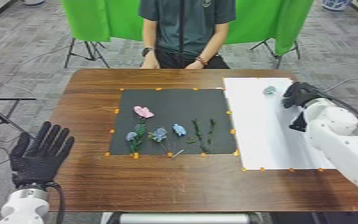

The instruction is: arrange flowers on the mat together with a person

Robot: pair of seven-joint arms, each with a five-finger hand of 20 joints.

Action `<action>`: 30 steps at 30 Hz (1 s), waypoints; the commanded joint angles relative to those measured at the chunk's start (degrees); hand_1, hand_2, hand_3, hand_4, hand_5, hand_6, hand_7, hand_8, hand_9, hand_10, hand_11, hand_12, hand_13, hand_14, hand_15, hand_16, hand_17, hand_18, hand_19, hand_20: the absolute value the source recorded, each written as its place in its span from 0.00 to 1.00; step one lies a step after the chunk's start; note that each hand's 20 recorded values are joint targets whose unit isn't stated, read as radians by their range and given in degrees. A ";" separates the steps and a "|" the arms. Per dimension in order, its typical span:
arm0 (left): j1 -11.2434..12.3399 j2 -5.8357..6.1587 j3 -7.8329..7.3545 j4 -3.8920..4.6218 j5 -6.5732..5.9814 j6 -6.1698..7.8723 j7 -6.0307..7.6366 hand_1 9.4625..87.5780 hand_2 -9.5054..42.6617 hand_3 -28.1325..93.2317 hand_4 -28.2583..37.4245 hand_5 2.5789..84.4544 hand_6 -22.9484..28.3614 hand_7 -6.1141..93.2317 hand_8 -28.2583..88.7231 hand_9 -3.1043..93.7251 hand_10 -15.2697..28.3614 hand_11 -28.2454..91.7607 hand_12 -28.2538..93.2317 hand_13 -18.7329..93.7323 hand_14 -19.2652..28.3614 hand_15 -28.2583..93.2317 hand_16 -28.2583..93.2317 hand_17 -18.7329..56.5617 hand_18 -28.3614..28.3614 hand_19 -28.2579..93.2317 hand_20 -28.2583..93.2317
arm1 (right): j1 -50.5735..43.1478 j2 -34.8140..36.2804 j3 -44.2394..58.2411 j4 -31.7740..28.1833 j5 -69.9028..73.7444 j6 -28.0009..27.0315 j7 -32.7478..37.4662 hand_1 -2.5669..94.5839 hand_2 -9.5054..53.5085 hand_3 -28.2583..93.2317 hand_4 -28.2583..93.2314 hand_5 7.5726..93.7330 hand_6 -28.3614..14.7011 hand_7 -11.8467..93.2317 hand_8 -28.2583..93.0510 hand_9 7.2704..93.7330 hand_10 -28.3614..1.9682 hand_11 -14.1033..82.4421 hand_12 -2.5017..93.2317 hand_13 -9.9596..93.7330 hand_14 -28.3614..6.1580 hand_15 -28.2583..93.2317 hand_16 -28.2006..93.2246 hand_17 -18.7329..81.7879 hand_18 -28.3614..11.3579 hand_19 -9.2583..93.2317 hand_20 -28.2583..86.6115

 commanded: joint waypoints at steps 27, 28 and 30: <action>0.13 -0.80 0.68 0.32 -0.52 1.47 -0.44 0.23 0.43 0.84 0.00 0.52 0.60 0.15 0.16 0.47 0.65 0.37 0.28 0.44 0.71 0.48 0.17 0.20 0.71 0.51 0.30 | -1.66 -5.56 -3.67 -21.35 -2.29 -2.63 -19.94 0.66 0.00 0.77 0.00 0.70 0.72 0.47 0.18 0.84 0.74 0.21 0.38 0.73 0.73 0.37 0.54 0.44 0.34 0.67 0.46; 0.11 -0.86 0.65 0.35 -0.43 1.28 -0.64 0.23 0.43 0.84 0.00 0.52 0.60 0.15 0.16 0.47 0.65 0.37 0.28 0.44 0.72 0.48 0.17 0.20 0.71 0.51 0.30 | -1.51 -5.92 -4.13 -21.18 -2.20 -3.56 -19.94 0.66 0.00 0.77 0.00 0.70 0.72 0.47 0.18 0.84 0.75 0.21 0.38 0.73 0.72 0.37 0.54 0.44 0.34 0.67 0.46; -0.11 -0.79 0.73 0.50 0.09 1.11 -0.98 0.23 0.43 0.84 0.00 0.52 0.60 0.15 0.16 0.47 0.65 0.37 0.28 0.44 0.72 0.48 0.17 0.20 0.71 0.51 0.30 | -1.79 -6.32 -4.68 -21.14 -2.47 -4.39 -20.15 0.66 0.00 0.77 0.00 0.70 0.71 0.47 0.18 0.84 0.74 0.21 0.38 0.73 0.72 0.37 0.54 0.44 0.34 0.66 0.46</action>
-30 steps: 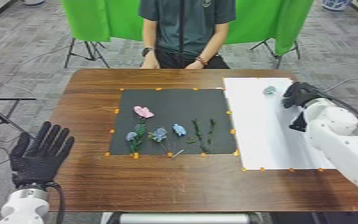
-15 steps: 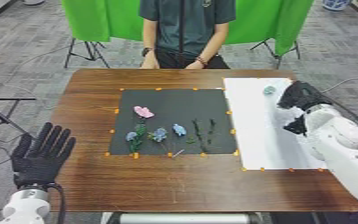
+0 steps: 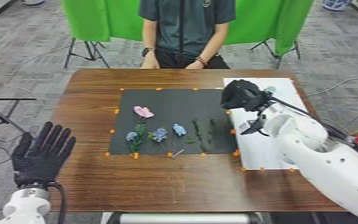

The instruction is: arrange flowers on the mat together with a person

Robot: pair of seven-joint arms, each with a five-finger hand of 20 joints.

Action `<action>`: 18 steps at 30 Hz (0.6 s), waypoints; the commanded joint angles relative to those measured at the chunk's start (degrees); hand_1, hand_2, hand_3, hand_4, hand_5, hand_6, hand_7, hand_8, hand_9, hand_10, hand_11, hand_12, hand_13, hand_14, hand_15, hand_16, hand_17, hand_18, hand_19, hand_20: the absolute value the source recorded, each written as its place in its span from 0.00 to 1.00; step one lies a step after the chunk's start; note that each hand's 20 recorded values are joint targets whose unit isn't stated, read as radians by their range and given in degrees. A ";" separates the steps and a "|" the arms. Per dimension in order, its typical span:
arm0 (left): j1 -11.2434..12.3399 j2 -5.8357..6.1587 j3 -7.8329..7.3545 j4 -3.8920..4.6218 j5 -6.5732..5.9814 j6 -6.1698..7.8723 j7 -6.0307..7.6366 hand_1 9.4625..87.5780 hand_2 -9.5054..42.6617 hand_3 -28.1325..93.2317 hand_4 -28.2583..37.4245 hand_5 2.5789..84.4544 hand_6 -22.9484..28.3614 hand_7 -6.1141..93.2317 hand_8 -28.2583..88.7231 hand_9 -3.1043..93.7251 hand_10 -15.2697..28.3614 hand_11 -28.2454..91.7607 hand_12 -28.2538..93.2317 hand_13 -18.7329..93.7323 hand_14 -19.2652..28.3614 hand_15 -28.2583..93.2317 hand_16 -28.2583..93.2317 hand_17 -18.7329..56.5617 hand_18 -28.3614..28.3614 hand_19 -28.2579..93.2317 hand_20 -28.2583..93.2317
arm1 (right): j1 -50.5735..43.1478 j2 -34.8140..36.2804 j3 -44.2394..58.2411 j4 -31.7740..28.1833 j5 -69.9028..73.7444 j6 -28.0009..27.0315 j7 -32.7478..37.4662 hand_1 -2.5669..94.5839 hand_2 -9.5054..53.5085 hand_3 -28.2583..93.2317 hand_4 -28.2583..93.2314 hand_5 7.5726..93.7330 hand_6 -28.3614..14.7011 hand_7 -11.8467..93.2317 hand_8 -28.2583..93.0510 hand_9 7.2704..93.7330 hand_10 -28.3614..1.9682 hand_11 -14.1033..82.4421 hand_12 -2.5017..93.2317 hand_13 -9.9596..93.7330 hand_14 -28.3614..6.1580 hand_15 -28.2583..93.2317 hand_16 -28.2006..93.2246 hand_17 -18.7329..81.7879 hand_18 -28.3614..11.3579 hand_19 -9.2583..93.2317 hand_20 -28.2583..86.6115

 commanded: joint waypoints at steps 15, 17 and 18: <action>1.49 0.05 -0.70 -0.19 -0.26 1.26 -1.34 0.23 0.44 0.83 0.00 0.53 0.60 0.15 0.16 0.47 0.65 0.37 0.28 0.44 0.71 0.48 0.16 0.20 0.71 0.51 0.30 | 1.67 -4.79 -7.20 1.04 -6.92 -3.68 -1.38 0.65 0.00 0.78 0.00 0.65 0.68 0.45 0.17 0.80 0.73 0.21 0.37 0.72 0.69 0.37 0.53 0.44 0.33 0.67 0.46; 1.09 -0.04 -0.55 -0.06 0.53 1.14 -2.30 0.23 0.44 0.83 0.00 0.52 0.60 0.15 0.16 0.47 0.65 0.37 0.28 0.44 0.71 0.48 0.16 0.20 0.71 0.51 0.30 | 0.29 -4.48 -6.71 0.66 -8.03 -2.74 -1.08 0.65 0.00 0.78 0.00 0.64 0.68 0.45 0.16 0.79 0.73 0.21 0.37 0.72 0.69 0.37 0.52 0.44 0.33 0.67 0.46; 1.06 -0.07 -0.57 -0.14 0.36 1.10 -2.48 0.23 0.44 0.83 0.00 0.52 0.60 0.15 0.16 0.47 0.65 0.37 0.28 0.44 0.71 0.48 0.16 0.20 0.71 0.51 0.30 | -0.25 -4.30 -6.51 0.53 -8.17 -2.54 -0.92 0.65 0.00 0.78 0.00 0.63 0.68 0.45 0.16 0.78 0.72 0.21 0.37 0.72 0.68 0.38 0.52 0.44 0.33 0.67 0.46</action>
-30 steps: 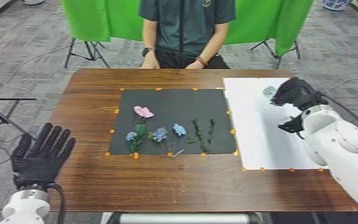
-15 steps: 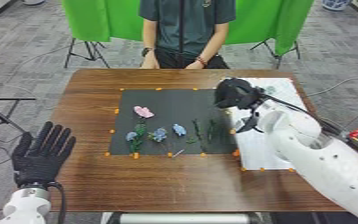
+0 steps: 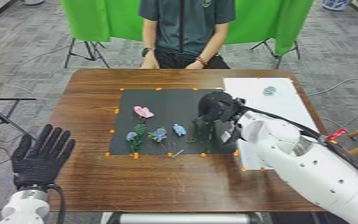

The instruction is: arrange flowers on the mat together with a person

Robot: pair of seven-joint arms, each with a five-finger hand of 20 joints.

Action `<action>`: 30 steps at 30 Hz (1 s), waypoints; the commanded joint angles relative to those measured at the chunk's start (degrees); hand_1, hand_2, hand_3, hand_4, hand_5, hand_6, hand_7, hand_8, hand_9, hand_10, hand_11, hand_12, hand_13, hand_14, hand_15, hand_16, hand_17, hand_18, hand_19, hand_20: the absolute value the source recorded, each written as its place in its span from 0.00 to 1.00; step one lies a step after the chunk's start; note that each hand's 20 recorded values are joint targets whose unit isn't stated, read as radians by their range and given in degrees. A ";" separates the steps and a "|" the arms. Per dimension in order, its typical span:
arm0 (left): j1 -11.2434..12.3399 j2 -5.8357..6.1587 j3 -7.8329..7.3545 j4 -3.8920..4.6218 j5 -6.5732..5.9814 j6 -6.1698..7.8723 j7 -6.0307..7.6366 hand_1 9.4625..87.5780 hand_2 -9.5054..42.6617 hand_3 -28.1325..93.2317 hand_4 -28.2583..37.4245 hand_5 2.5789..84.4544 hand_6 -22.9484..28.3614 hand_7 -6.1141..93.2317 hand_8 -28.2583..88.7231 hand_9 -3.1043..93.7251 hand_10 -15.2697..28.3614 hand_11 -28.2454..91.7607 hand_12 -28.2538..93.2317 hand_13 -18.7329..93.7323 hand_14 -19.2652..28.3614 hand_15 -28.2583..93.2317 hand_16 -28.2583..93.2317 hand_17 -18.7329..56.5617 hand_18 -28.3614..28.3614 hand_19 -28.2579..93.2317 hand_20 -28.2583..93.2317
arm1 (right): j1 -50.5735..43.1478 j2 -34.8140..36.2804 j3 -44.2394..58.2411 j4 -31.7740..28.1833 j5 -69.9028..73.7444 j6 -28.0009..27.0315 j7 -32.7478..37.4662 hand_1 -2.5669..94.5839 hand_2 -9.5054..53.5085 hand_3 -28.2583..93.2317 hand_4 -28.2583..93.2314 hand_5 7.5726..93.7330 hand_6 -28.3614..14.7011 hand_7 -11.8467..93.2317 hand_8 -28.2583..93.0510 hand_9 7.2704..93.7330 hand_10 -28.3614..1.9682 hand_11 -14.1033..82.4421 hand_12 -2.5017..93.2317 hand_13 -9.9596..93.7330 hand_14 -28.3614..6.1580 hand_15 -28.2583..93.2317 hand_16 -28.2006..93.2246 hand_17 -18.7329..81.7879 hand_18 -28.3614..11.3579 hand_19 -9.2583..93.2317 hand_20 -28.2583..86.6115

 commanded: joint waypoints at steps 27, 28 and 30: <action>-0.52 0.10 0.53 0.46 0.33 -0.20 -1.10 0.19 0.38 0.82 0.00 0.51 0.59 0.15 0.16 0.46 0.64 0.36 0.28 0.44 0.72 0.47 0.17 0.20 0.72 0.50 0.30 | -7.01 1.41 3.69 -3.21 -0.82 4.91 0.29 0.54 0.00 0.86 0.00 0.54 0.70 0.33 0.09 0.58 0.70 0.24 0.16 0.70 0.64 0.39 0.42 0.43 0.31 0.67 0.42; -0.61 0.15 0.62 0.47 0.32 -0.14 -1.00 0.19 0.38 0.82 0.00 0.51 0.59 0.15 0.16 0.46 0.64 0.36 0.28 0.44 0.72 0.47 0.17 0.20 0.72 0.50 0.30 | -6.94 1.32 3.68 -3.10 -0.76 4.84 0.23 0.54 0.00 0.86 0.00 0.54 0.70 0.33 0.09 0.58 0.70 0.24 0.16 0.70 0.64 0.39 0.42 0.43 0.31 0.67 0.42; -1.08 0.16 0.68 0.59 0.47 0.08 -1.61 0.20 0.39 0.82 0.00 0.51 0.59 0.15 0.16 0.46 0.64 0.36 0.28 0.44 0.72 0.47 0.17 0.20 0.72 0.50 0.30 | -7.00 1.47 3.57 -3.29 -0.51 4.91 0.52 0.54 0.00 0.86 0.00 0.54 0.70 0.33 0.09 0.58 0.69 0.24 0.16 0.69 0.64 0.39 0.42 0.43 0.31 0.67 0.42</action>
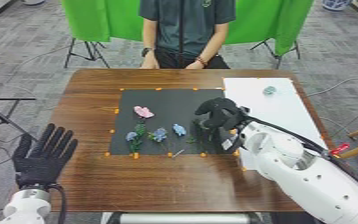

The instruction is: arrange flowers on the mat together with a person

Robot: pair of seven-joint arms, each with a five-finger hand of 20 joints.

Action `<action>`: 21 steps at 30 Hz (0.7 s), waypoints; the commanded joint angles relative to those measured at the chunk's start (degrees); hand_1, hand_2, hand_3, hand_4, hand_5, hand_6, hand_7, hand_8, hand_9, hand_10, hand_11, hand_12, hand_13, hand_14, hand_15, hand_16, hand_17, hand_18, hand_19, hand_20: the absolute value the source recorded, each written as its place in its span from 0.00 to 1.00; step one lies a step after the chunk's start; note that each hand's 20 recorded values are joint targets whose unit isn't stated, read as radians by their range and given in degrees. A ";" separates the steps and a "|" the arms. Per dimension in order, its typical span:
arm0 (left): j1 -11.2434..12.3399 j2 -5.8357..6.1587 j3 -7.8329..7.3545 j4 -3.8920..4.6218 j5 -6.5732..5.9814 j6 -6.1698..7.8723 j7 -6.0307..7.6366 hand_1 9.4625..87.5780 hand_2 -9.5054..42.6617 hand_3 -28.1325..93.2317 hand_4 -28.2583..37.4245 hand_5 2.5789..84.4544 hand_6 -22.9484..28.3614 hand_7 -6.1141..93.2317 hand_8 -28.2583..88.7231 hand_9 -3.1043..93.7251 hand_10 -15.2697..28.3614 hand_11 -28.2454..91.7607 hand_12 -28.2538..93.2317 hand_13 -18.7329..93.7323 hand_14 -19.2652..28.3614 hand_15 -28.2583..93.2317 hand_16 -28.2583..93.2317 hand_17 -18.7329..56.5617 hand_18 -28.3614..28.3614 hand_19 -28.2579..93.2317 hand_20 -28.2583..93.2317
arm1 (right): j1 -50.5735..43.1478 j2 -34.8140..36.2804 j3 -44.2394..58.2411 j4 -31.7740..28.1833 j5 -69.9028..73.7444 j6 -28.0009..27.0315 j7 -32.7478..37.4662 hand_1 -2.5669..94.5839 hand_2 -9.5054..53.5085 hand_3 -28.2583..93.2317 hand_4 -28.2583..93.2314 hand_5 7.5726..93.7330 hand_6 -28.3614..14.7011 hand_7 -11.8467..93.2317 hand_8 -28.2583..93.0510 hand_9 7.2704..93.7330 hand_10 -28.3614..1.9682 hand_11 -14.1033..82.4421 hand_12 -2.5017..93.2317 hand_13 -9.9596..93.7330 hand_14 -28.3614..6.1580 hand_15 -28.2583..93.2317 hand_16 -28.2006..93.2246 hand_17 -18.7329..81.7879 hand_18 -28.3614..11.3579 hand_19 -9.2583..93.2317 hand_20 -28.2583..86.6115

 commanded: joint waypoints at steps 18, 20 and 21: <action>0.15 -0.33 0.07 0.14 0.58 1.05 -0.60 0.25 0.36 0.83 0.00 0.52 0.60 0.15 0.16 0.46 0.64 0.37 0.28 0.44 0.72 0.48 0.17 0.20 0.72 0.50 0.30 | 1.27 0.67 -4.33 0.82 -0.98 8.22 4.52 0.75 0.00 0.55 0.00 0.56 0.72 0.51 0.07 0.61 0.67 0.37 0.22 0.67 0.66 0.44 0.42 0.43 0.35 0.64 0.43; -0.19 -0.37 0.17 0.30 0.99 0.97 -0.88 0.28 0.30 0.82 0.00 0.52 0.60 0.15 0.16 0.46 0.64 0.37 0.28 0.44 0.71 0.48 0.17 0.20 0.71 0.50 0.30 | 1.30 0.77 -4.19 0.78 -0.84 8.01 4.49 0.83 0.00 0.39 0.01 0.53 0.70 0.58 0.10 0.61 0.67 0.36 0.23 0.67 0.67 0.42 0.43 0.44 0.38 0.62 0.45; -0.08 -0.31 0.11 0.26 0.77 0.89 -0.86 0.29 0.29 0.82 0.00 0.52 0.60 0.15 0.16 0.46 0.64 0.37 0.28 0.44 0.71 0.48 0.17 0.20 0.71 0.50 0.30 | 1.11 0.65 -3.82 0.78 -0.98 7.28 4.33 0.85 0.00 0.34 0.03 0.53 0.70 0.58 0.10 0.61 0.67 0.36 0.23 0.67 0.67 0.42 0.44 0.44 0.39 0.61 0.46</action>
